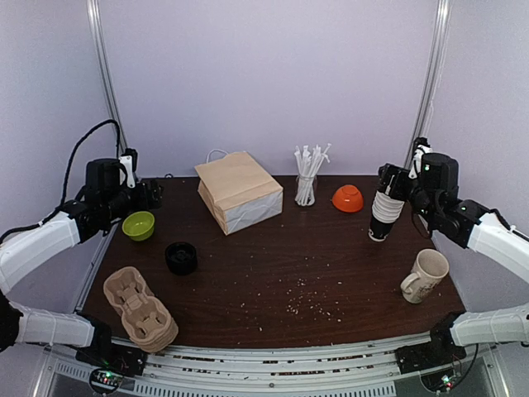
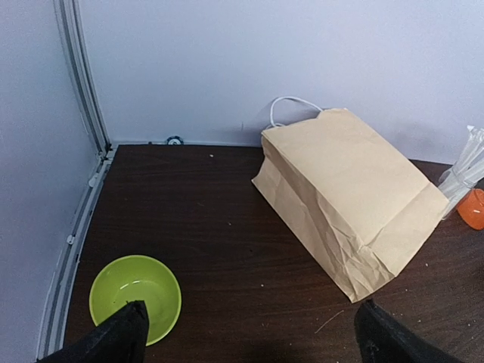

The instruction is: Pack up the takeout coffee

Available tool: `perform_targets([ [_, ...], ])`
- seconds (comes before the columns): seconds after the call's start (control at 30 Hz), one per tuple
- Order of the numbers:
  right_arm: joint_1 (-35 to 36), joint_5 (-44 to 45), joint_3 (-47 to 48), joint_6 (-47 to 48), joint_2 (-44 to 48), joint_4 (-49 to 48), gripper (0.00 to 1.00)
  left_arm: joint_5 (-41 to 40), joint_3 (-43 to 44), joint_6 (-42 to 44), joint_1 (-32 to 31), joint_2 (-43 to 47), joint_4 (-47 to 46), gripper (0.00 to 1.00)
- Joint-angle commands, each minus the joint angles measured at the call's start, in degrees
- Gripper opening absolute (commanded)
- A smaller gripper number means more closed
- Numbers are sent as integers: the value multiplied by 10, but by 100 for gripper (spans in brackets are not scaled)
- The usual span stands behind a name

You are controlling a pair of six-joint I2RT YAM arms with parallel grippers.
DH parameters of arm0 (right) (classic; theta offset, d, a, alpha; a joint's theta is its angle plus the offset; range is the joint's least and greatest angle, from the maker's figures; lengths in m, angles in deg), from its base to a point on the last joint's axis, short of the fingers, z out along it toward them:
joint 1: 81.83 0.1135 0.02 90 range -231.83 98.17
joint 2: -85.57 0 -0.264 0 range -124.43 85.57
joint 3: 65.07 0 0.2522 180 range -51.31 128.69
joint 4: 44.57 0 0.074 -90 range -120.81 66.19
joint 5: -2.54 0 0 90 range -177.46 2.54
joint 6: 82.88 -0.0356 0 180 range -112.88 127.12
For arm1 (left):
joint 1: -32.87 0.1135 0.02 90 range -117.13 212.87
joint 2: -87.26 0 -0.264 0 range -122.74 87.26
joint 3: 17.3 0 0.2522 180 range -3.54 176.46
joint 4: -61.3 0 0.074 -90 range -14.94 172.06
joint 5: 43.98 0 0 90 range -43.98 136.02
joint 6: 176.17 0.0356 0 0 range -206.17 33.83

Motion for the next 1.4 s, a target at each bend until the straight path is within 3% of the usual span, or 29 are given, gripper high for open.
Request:
perform_targets([
  [0.0, 3, -40, -4, 5, 8, -22, 100, -29, -3, -14, 6, 14, -33, 98],
  [0.27, 86, -59, 39, 8, -28, 22, 100, 14, 3, -25, 7, -7, -40, 98],
  [0.53, 123, -98, 23, -73, -95, -28, 96, 129, 170, -135, 8, -200, 50, 91],
  [0.8, 145, -133, 43, -99, -153, -38, 91, 189, 255, -217, 8, -332, 26, 84],
  [1.07, 162, -151, 98, -117, -238, -34, 87, 217, 353, -228, 24, -435, 41, 79],
  [1.37, 163, -158, 167, -123, -303, -23, 85, 217, 357, -178, 25, -433, 53, 78],
])
